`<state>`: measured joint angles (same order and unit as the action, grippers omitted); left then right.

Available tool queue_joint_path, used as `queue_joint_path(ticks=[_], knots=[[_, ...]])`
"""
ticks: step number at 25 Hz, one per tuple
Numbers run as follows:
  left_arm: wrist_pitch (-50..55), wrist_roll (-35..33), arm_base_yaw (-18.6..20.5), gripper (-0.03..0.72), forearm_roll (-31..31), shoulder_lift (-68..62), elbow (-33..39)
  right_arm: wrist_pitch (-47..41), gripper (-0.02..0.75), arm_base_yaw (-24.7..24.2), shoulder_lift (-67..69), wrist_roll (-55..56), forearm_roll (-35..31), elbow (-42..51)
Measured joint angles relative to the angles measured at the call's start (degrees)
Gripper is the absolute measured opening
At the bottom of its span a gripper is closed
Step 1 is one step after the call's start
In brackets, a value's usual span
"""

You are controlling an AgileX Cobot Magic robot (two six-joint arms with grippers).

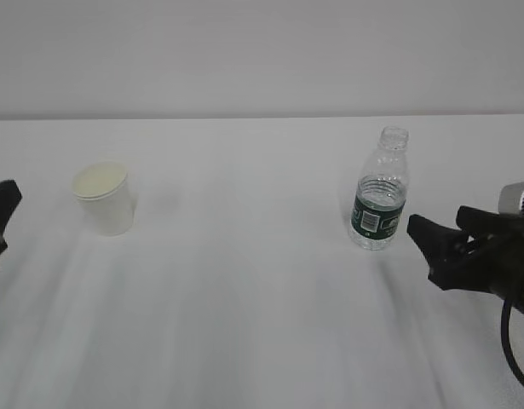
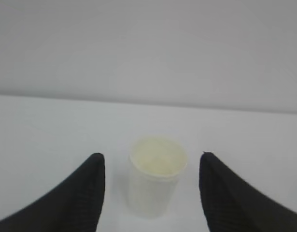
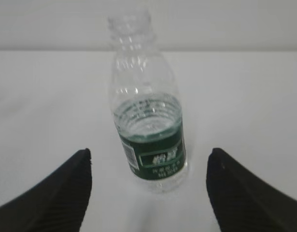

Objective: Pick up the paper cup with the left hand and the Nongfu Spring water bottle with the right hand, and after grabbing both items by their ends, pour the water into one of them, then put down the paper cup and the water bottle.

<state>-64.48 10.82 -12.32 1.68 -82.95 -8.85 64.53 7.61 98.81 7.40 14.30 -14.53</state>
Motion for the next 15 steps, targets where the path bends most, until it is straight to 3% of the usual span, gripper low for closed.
queue_joint_path(ticks=[15], knots=[[-0.72,0.00,0.00,0.442,0.25,-10.61,1.70,0.88,0.554,0.00,12.79,-2.57,-0.99,-5.43]])
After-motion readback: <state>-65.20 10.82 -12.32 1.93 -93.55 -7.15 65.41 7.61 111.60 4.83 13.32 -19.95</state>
